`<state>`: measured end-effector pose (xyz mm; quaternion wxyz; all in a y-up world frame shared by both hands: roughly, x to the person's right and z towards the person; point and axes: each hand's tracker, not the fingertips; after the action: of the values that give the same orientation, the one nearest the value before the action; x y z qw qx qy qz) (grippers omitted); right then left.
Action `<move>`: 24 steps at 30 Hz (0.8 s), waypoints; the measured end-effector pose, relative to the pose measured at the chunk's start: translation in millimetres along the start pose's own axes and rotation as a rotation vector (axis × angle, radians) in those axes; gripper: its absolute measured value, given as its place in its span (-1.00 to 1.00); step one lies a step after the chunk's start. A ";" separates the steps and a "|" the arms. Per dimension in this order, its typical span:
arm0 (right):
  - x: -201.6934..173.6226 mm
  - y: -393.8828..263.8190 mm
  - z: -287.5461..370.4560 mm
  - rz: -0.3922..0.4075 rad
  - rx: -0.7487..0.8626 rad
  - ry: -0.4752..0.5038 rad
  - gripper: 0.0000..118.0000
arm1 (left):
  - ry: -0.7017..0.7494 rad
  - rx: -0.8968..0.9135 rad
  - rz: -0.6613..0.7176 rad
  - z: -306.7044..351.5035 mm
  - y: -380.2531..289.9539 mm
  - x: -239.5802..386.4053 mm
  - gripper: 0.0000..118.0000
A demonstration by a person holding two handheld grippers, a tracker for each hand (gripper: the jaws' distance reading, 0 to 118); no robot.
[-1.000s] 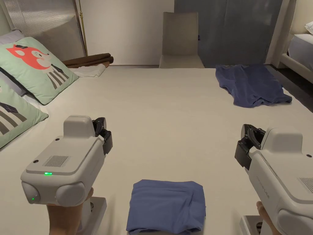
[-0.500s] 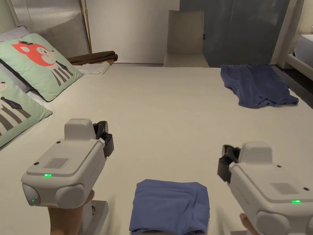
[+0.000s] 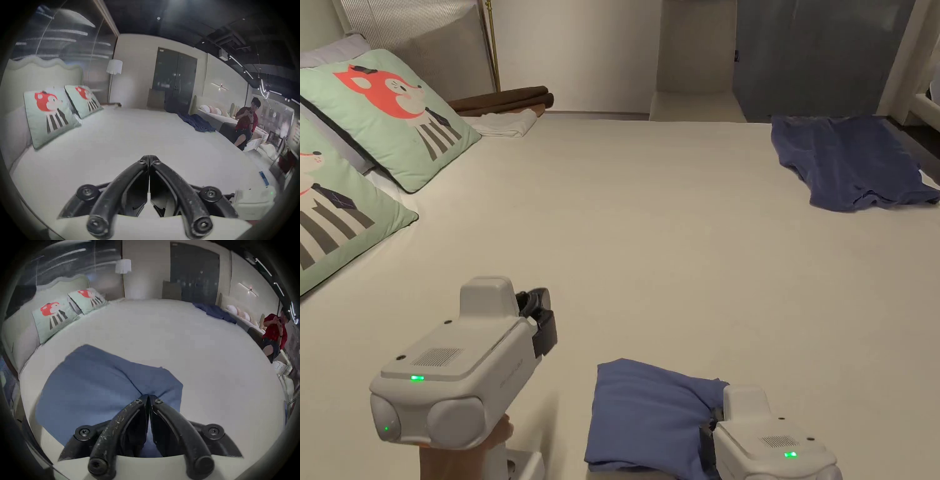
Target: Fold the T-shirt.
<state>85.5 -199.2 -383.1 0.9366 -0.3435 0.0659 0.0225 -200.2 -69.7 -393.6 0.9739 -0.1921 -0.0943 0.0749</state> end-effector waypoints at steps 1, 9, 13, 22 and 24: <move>3.4 -0.5 1.6 -0.044 -0.030 0.014 -1.00 | -0.016 -0.050 0.021 -4.4 -4.7 -1.1 -1.00; 6.6 5.9 3.6 -0.061 -0.056 0.030 -1.00 | -0.221 -0.395 0.389 -46.6 -49.3 -17.6 0.16; 8.3 6.2 2.5 -0.067 -0.061 0.036 -1.00 | -0.263 -0.563 0.452 -71.4 -66.5 -17.9 0.87; 12.3 8.0 2.9 -0.090 -0.073 0.052 -1.00 | -0.313 -0.691 0.462 -95.9 -89.6 3.7 -0.35; 13.2 8.9 5.1 -0.098 -0.070 0.057 -1.00 | -0.309 -0.651 0.413 -89.7 -88.6 3.4 -0.46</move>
<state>98.3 -189.2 -386.8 0.9216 -0.3796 0.0746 -0.0309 -168.1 -182.4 -440.1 0.8012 -0.4916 -0.2177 0.2627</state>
